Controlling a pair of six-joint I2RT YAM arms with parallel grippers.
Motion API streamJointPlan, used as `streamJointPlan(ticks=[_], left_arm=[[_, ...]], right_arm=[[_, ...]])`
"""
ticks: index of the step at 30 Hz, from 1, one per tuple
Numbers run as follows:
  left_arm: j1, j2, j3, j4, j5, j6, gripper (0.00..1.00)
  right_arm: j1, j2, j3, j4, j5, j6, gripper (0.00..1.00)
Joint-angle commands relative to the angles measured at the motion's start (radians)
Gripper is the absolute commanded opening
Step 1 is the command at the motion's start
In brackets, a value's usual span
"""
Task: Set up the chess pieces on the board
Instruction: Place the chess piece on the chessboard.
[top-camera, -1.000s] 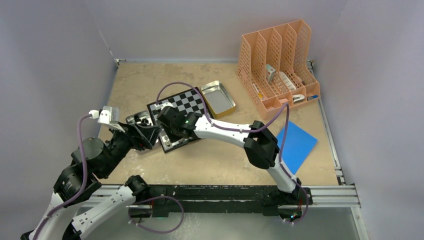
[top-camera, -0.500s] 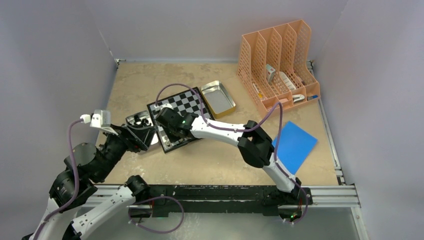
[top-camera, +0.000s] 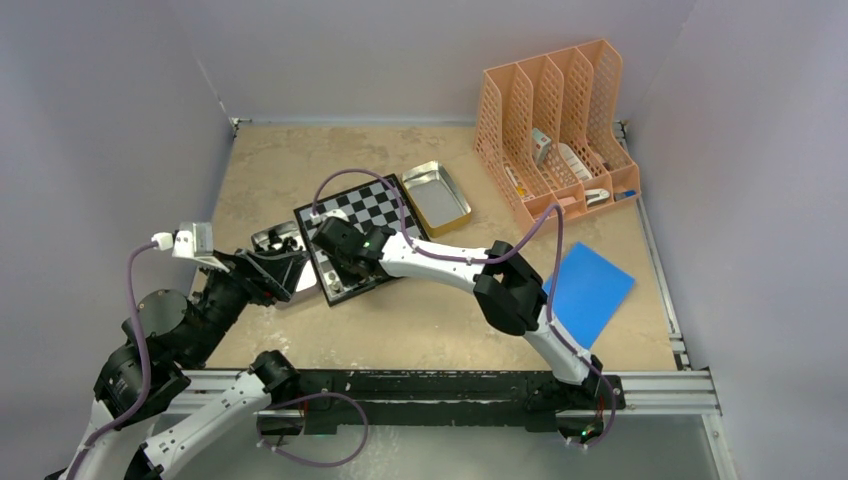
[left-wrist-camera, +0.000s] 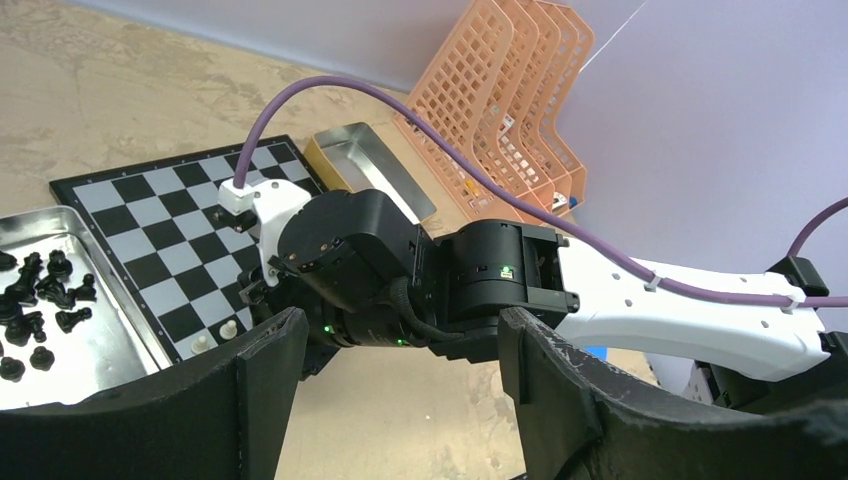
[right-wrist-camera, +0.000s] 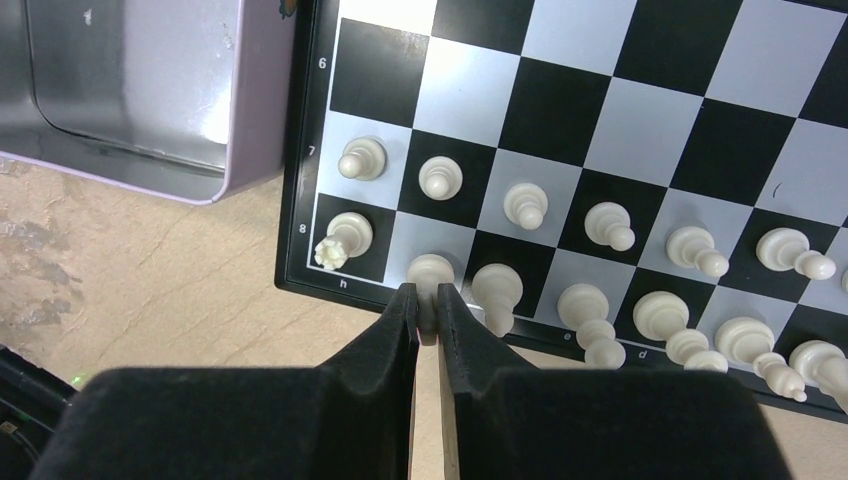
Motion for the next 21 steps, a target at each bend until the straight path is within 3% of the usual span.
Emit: streamJointPlan(ticks=[1,21], left_arm=[[-0.005,-0.005,0.032,0.018,-0.018,-0.013,0.7],[-0.005,-0.014,0.04,0.003,-0.044,-0.01,0.7]], right_arm=[[0.008,0.012,0.053,-0.014,0.015,-0.012,0.12],[0.008,0.046,0.089,-0.039,0.003,-0.02,0.18]])
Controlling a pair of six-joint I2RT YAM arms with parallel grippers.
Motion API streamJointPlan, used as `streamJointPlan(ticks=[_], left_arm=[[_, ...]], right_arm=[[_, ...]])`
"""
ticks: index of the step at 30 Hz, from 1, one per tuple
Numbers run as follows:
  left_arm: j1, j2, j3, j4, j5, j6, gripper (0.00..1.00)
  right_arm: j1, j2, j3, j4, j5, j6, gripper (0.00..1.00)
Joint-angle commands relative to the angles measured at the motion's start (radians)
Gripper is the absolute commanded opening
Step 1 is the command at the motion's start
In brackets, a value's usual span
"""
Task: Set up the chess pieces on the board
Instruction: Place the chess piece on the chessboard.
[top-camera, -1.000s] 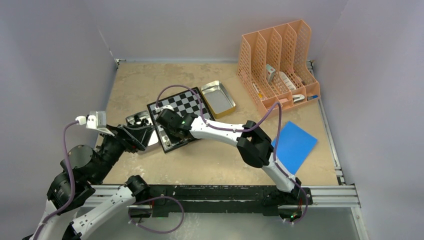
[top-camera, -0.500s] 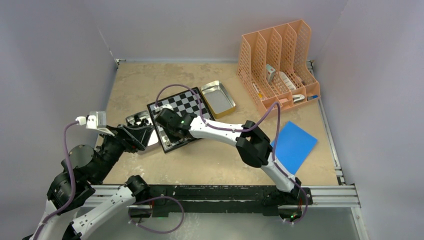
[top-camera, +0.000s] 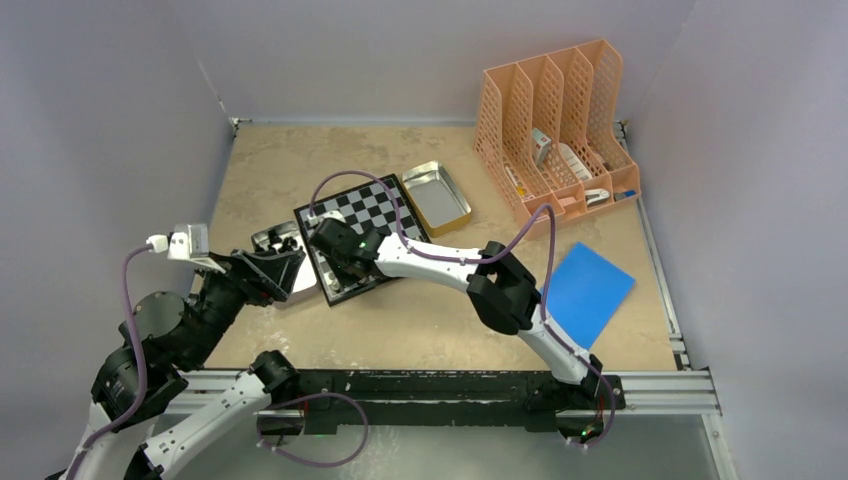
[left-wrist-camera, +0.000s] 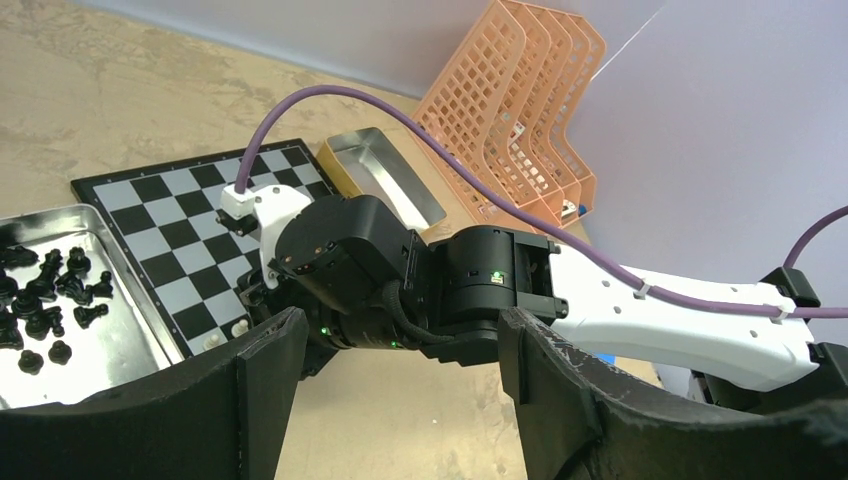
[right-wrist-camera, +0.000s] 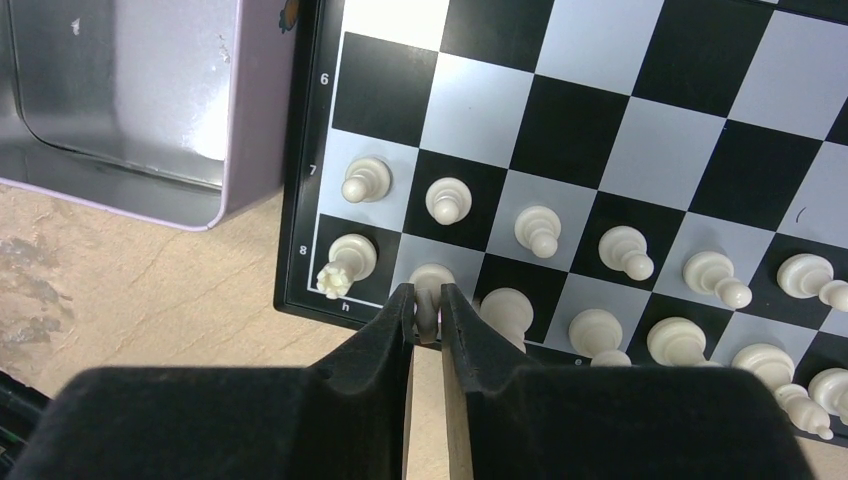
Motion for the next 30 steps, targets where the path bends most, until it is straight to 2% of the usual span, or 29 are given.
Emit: streamJointPlan(ticks=[1,23,30], left_arm=[[-0.006,-0.007,0.037,0.019,-0.015,-0.01,0.7],[-0.005,-0.01,0.026,0.003,0.004,-0.038,0.7],[-0.005,-0.013,0.023,-0.005,0.011,-0.051,0.7]], right_arm=[[0.007,0.0,0.042,-0.028,0.003,-0.015,0.19],[0.007,-0.029,0.019,0.011,-0.018,0.004,0.26],[0.007,-0.049,0.018,0.008,-0.005,0.012,0.32]])
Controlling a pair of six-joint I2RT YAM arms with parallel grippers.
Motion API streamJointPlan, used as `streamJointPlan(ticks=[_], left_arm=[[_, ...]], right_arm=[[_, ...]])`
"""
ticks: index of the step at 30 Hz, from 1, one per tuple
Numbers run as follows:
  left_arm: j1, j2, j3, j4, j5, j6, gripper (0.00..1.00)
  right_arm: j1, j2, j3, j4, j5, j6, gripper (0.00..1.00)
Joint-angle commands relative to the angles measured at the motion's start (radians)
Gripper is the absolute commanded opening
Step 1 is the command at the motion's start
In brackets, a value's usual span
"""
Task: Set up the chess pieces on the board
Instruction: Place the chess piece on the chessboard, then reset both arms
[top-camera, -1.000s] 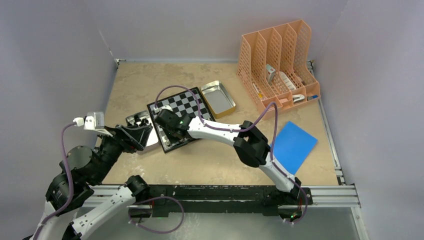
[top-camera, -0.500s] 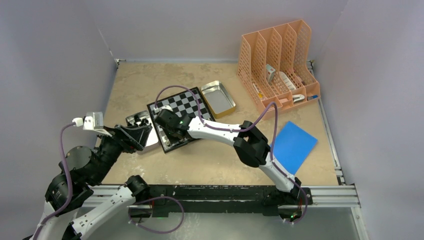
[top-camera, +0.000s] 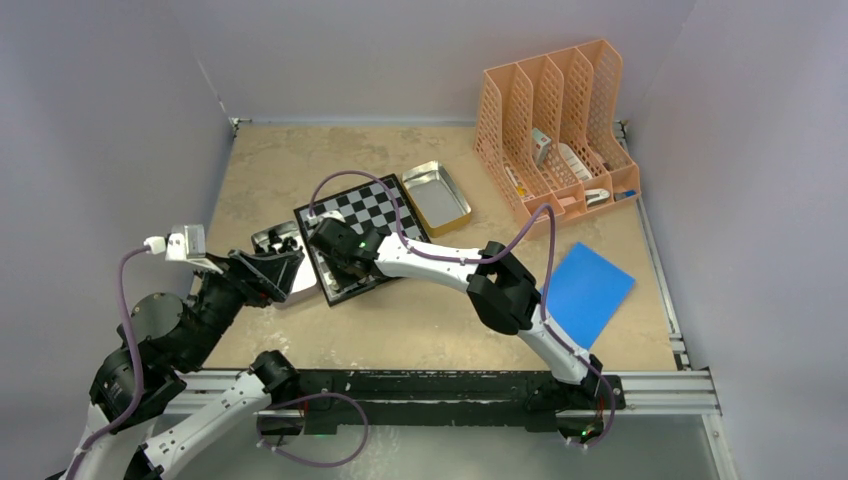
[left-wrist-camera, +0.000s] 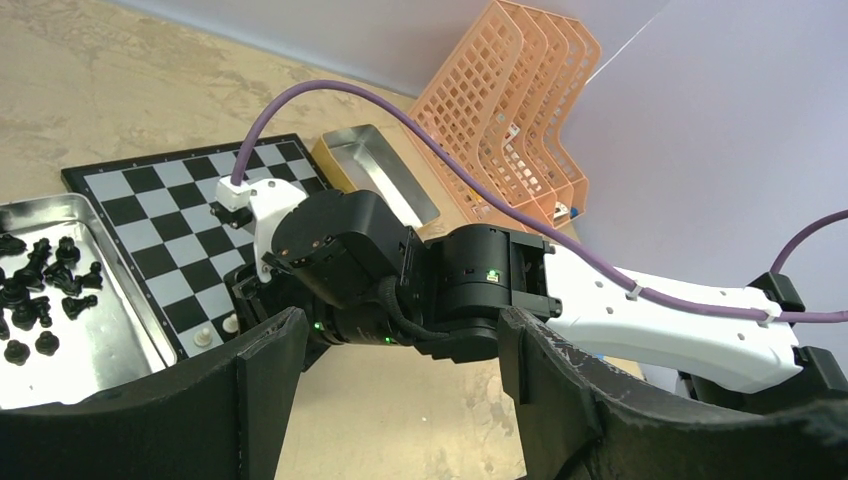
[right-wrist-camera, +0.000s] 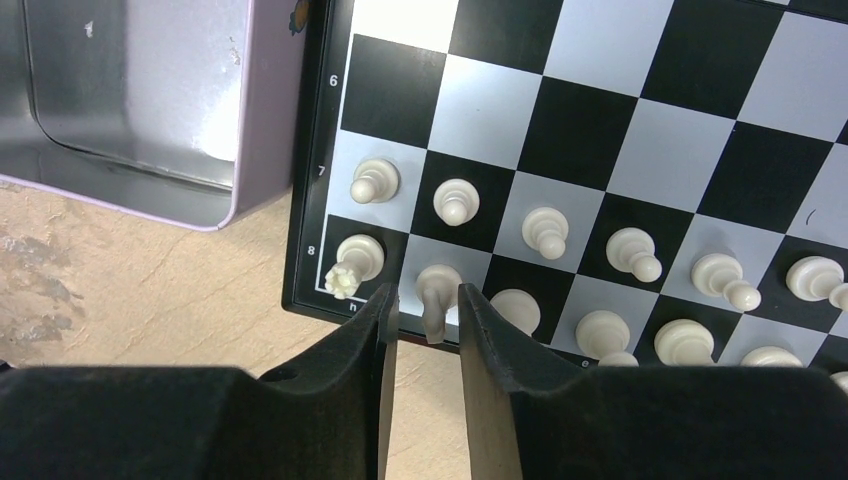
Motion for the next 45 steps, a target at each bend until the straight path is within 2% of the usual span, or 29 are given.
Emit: streamJointPlan(ticks=[1,7,18,27,30,33,38,41,42,45], left_arm=[[-0.005,-0.008,0.016,0.007,0.017,-0.024,0.7],[-0.005,0.002,0.016,-0.001,0.02,-0.023,0.7],[-0.005,0.03,0.072,-0.001,0.078,0.006,0.7],[-0.005,0.122,0.147,-0.024,0.191,0.113,0.7],[-0.006,0.154,0.155,-0.028,0.24,0.133,0.71],[-0.005,0.179,0.144,-0.011,0.278,0.144,0.72],[-0.005,0.211,0.108,0.038,0.376,0.151,0.72],[-0.005,0.229,0.071,0.075,0.422,0.132,0.73],[-0.005,0.233,0.057,0.089,0.434,0.123,0.73],[-0.005,0.235,0.008,0.12,0.462,0.097,0.73]], right_arm=[[0.007,-0.054,0.016,-0.001,0.006,0.007,0.32],[0.007,-0.107,-0.004,0.007,-0.005,0.016,0.33],[-0.01,-0.217,-0.015,-0.002,0.077,0.019,0.35],[-0.062,-0.517,-0.248,0.15,0.212,0.071,0.43],[-0.09,-0.647,-0.366,0.232,0.249,0.088,0.5],[-0.105,-0.787,-0.486,0.317,0.279,0.082,0.6],[-0.105,-0.942,-0.628,0.357,0.285,0.105,0.7],[-0.105,-1.019,-0.707,0.373,0.309,0.141,0.85],[-0.106,-1.05,-0.739,0.388,0.323,0.145,0.96],[-0.105,-1.139,-0.837,0.413,0.365,0.157,0.99]])
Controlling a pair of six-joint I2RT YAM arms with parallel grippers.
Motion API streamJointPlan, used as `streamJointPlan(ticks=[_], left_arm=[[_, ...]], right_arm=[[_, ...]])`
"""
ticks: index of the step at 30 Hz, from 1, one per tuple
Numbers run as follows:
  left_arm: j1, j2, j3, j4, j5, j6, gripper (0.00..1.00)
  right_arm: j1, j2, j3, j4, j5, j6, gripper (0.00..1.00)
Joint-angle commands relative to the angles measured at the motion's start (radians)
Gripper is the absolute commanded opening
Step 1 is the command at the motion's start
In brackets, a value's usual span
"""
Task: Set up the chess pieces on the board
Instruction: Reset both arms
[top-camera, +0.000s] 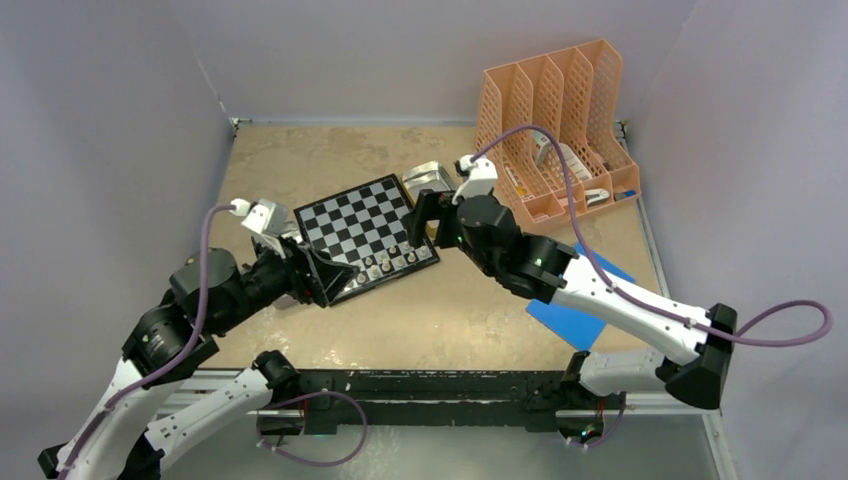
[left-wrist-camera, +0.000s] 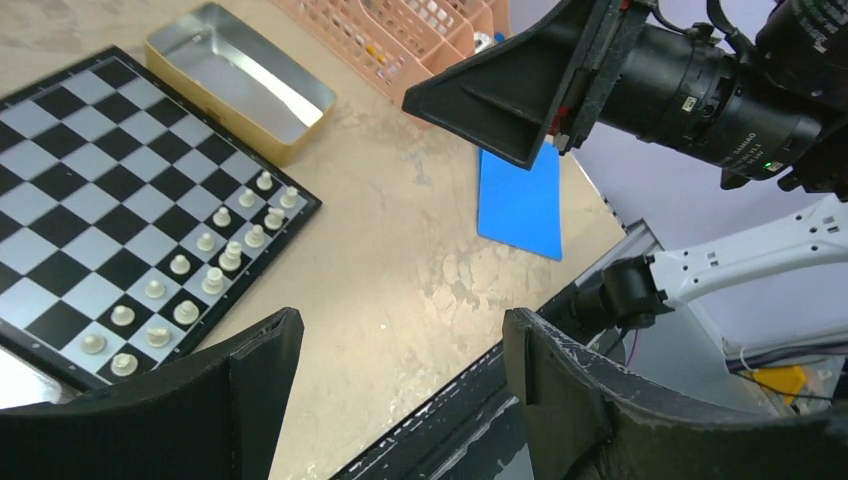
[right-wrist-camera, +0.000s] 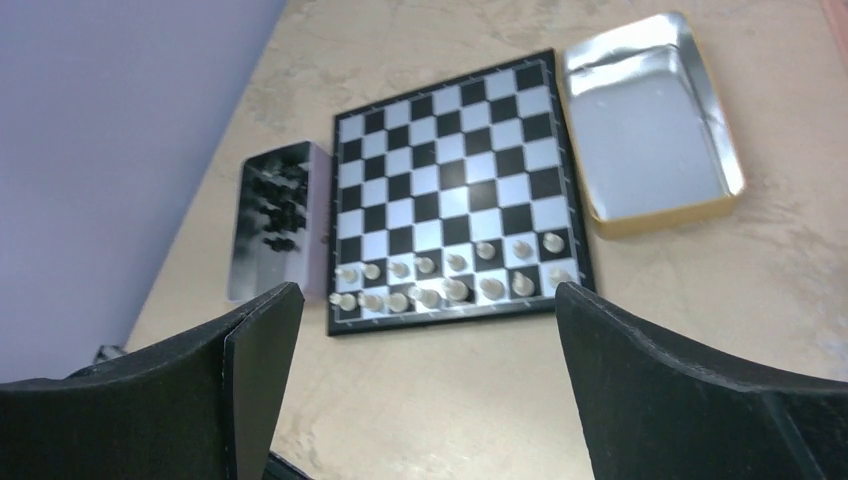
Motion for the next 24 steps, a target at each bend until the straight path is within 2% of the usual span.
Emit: streamJointPlan(ticks=[1,6,13,16,24], left_arm=[[-0.005,0.011,-0.073,0.102,0.08,-0.029,0.74],[-0.005,-0.014,-0.174,0.165,0.064,-0.073,0.74],[-0.005,-0.073,-0.276,0.231,0.014,-0.103,0.75],[-0.005,-0.097,-0.308,0.233,-0.037,-0.114,0.75],[-0.005,-0.124,-0.316,0.241,-0.049,-0.069,0.75]], right_arm=[[0.002,-0.121,-0.12,0.066,0.106,0.042,0.99],[0.001,-0.261,-0.214,0.051,0.19,0.068,0.99],[0.002,-0.435,-0.368,0.13,0.182,0.075,0.99],[0.002,-0.469,-0.409,0.143,0.207,0.084,0.99],[0.002,-0.479,-0.433,0.175,0.208,0.073,0.99]])
